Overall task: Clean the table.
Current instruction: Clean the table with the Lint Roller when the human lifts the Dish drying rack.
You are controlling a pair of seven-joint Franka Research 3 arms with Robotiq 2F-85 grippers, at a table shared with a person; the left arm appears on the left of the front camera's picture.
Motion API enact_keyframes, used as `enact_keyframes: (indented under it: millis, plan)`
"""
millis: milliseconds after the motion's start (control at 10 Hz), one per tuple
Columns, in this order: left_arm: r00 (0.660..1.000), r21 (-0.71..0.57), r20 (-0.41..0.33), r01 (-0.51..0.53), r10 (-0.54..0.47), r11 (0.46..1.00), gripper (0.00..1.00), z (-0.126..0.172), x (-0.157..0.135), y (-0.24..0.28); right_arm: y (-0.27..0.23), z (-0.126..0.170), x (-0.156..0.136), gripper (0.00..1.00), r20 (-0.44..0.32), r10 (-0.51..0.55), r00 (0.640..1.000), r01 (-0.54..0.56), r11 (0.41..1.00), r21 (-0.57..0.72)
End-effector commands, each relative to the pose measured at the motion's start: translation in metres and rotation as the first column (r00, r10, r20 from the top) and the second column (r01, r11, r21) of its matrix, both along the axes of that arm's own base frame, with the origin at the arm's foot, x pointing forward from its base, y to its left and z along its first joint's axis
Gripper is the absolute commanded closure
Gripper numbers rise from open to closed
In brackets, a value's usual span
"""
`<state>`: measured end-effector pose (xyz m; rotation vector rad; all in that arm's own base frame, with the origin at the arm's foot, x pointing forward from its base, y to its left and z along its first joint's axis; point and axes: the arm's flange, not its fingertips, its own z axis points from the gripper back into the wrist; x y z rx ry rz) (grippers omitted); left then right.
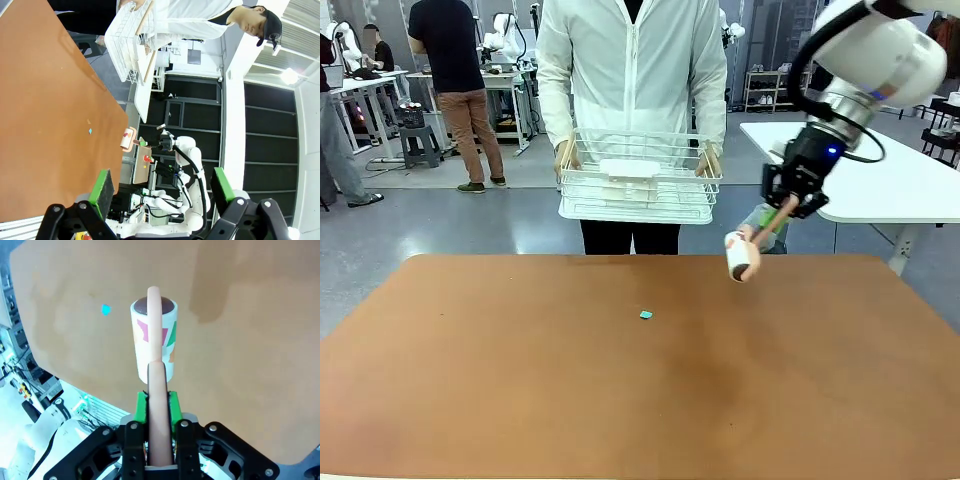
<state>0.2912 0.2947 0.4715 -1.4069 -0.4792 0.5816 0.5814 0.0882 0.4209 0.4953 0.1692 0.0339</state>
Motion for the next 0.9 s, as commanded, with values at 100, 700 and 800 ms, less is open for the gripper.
enact_keyframes:
  millis: [100, 700, 800]
  plan:
    - [1.0, -0.008, 0.016, 0.009, -0.008, 1.0, 0.0, 0.001, -0.002, 0.003, -0.011, -0.027, -0.013, 0.79, 0.013, -0.029, 0.999, 0.03, 1.0, -0.01]
    - [1.0, -0.008, 0.016, 0.009, -0.008, 1.0, 0.0, 0.001, -0.002, 0.003, -0.003, -0.067, 0.009, 0.79, -0.073, 0.027, 0.997, -0.027, 1.0, 0.005]
    - [1.0, -0.008, 0.016, 0.009, -0.008, 1.0, 0.0, 0.001, -0.002, 0.003, 0.003, -0.077, 0.019, 0.79, -0.09, 0.034, 0.995, -0.033, 0.999, 0.013]
